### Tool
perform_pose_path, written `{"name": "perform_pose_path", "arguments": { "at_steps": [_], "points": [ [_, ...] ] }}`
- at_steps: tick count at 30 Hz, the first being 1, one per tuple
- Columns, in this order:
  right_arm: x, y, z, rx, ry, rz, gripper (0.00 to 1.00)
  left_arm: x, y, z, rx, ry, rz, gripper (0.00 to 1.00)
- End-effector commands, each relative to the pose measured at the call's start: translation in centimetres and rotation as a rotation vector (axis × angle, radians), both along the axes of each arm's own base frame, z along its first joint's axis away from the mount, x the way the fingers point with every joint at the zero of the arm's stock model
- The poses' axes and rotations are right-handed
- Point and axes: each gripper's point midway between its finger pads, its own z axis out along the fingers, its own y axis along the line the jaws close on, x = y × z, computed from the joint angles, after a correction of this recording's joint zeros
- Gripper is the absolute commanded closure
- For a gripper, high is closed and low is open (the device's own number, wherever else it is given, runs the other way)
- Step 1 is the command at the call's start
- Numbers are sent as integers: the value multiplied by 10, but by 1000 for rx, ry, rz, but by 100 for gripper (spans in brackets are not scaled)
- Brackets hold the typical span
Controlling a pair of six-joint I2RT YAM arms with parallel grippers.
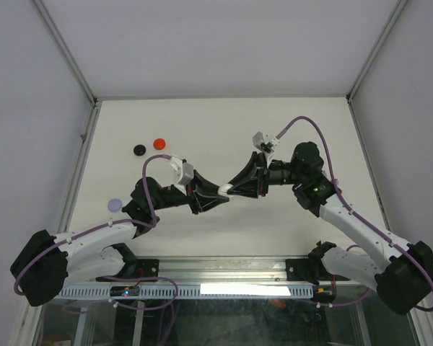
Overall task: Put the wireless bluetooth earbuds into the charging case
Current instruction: Open the charging case.
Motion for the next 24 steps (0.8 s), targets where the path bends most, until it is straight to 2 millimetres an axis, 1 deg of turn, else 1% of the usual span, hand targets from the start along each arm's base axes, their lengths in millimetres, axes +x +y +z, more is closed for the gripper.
{"name": "perform_pose_path", "arguments": {
  "at_steps": [1,9,17,19,24],
  "points": [
    [14,0,24,34,-95,-68,70,-9,-2,18,-2,-209,-21,100],
    [19,-2,24,9,-97,-110,62,-8,1,12,15,-243,-4,100],
    [26,-2,19,-20,-76,-143,58,-10,5,6,9,-251,4,100],
    [28,-2,18,-29,-69,-154,55,-10,5,4,7,-249,11,100],
    [31,-3,18,-51,-58,-176,49,0,7,-8,27,-221,65,100]
  ]
}}
